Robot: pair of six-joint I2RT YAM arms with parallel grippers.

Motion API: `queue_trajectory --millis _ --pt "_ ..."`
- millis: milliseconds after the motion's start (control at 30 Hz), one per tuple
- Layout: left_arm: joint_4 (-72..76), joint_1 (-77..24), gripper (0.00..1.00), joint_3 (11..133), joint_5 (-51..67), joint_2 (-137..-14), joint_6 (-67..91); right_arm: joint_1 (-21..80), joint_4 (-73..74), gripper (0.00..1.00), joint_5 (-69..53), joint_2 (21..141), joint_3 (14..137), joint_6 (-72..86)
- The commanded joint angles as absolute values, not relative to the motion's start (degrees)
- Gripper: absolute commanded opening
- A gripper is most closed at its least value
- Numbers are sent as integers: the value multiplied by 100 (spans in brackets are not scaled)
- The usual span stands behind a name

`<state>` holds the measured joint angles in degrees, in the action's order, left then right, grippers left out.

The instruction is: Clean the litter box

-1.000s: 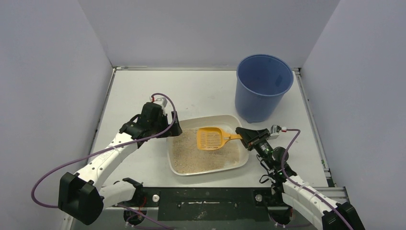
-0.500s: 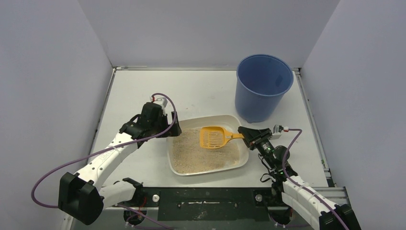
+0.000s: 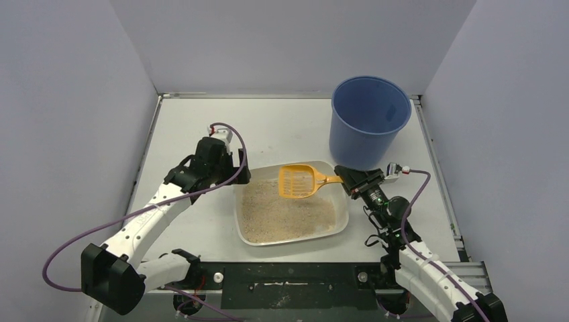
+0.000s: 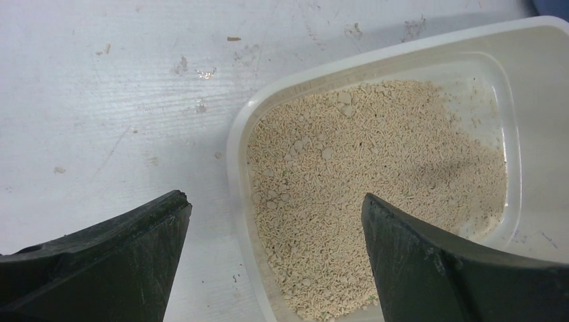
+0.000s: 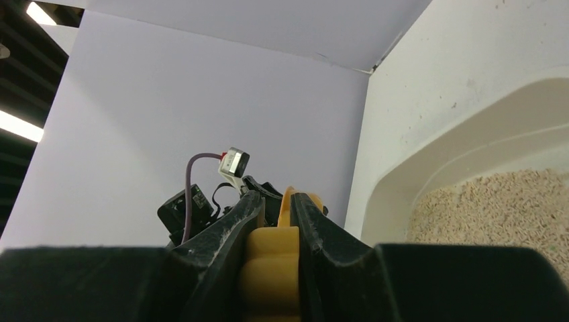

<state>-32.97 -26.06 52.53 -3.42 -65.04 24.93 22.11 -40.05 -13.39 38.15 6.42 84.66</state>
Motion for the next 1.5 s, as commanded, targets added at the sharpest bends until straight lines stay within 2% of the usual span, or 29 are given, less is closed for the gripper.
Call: queue_trajectory --millis 0,300,900,1167,1300,1467 --pt "-3153 -2559 97 5675 -638 -6410 2227 2182 -3982 0 -1112 3769 1225 8123" --pt "-2630 -2583 97 5575 -562 -6475 2191 2109 -3614 0 -628 4006 2322 7696" --pt "-2583 -2734 97 5227 -859 -6326 2029 1761 -2705 0 1880 4262 4003 6488" --pt "-2627 -2905 97 5212 -996 -6202 2003 1602 -2302 0 2331 4530 4732 3987" --pt "-2629 -2998 97 5212 -1037 -6114 1997 1595 -2253 0 2084 4817 5112 2179" --pt "-2621 -3104 97 5195 -1023 -5938 2004 1595 -1265 0 1241 5569 6217 167"
